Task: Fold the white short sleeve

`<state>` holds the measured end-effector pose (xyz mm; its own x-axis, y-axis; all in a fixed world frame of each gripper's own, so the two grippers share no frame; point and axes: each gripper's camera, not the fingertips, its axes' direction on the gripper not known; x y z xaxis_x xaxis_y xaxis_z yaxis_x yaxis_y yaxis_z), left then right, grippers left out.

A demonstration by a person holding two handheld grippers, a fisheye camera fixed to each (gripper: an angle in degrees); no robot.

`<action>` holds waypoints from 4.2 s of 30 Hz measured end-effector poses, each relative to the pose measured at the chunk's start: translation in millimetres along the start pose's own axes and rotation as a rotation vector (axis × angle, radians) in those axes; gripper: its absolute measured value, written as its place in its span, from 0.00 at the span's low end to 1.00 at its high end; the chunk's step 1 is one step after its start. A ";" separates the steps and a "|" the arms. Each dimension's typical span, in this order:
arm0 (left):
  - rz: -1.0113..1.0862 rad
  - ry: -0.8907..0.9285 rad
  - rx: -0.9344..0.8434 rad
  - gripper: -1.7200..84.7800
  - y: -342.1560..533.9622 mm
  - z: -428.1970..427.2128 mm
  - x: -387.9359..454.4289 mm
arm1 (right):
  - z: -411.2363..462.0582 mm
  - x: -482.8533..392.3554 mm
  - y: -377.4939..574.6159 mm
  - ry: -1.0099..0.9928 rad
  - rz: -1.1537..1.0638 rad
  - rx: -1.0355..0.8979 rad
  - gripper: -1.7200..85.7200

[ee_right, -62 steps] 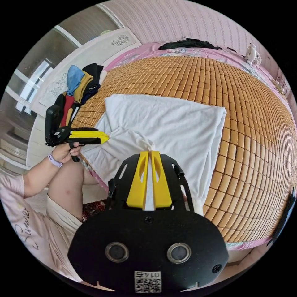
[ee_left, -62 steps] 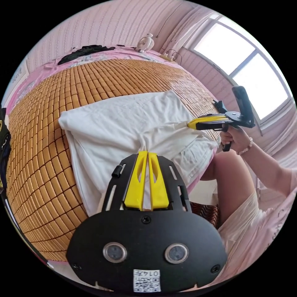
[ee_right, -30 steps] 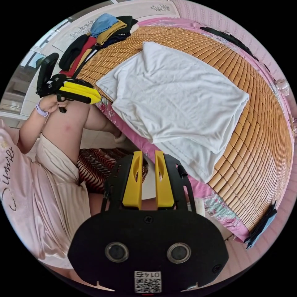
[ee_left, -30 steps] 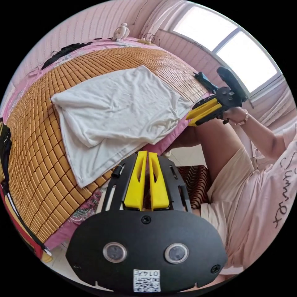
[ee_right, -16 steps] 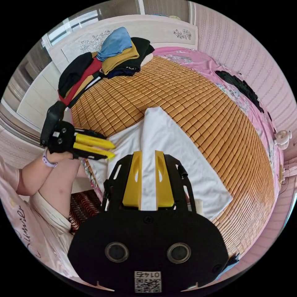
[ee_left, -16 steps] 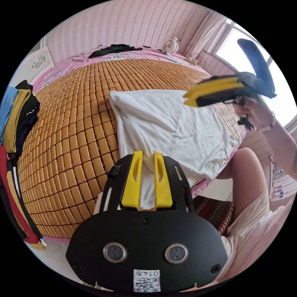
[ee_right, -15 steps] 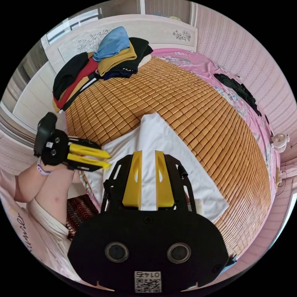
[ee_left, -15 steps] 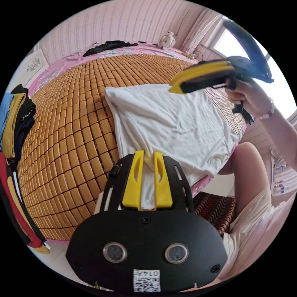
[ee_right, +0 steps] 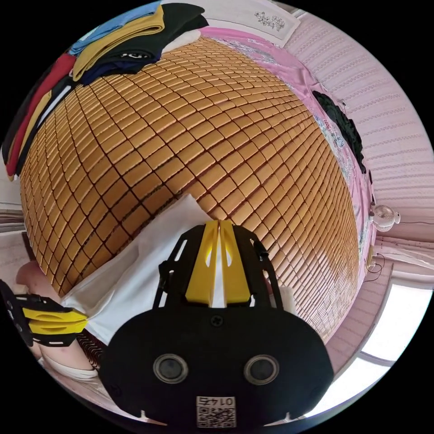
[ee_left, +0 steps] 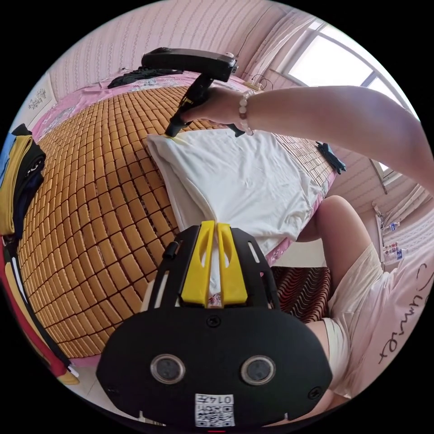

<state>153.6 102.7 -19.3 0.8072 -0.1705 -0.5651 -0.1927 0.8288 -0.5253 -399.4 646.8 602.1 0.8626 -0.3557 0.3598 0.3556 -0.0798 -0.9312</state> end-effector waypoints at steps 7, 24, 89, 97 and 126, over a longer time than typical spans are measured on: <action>-0.018 -0.017 -0.035 0.01 1.9 2.8 -0.1 | 14.2 -14.0 -22.3 0.038 -0.027 -0.002 0.01; 0.271 0.030 0.341 0.01 -24.8 -15.8 117.9 | 37.5 71.1 52.6 -0.193 -0.061 -0.028 0.01; 0.714 0.112 0.197 0.13 -61.4 78.9 347.1 | 21.7 312.8 426.6 -0.584 0.357 -0.047 0.07; 0.696 0.105 0.123 0.19 -108.7 103.3 404.9 | 44.9 345.0 527.8 -0.759 0.475 -0.114 0.15; 0.785 0.087 -0.076 0.01 -128.5 133.5 490.9 | -5.0 471.0 695.5 -0.730 0.865 0.444 0.11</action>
<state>649.1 -16.3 -144.4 0.3731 0.4052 -0.8346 -0.7279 0.6856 0.0074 252.3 419.0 123.6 0.8251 0.4853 -0.2893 -0.4683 0.3011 -0.8307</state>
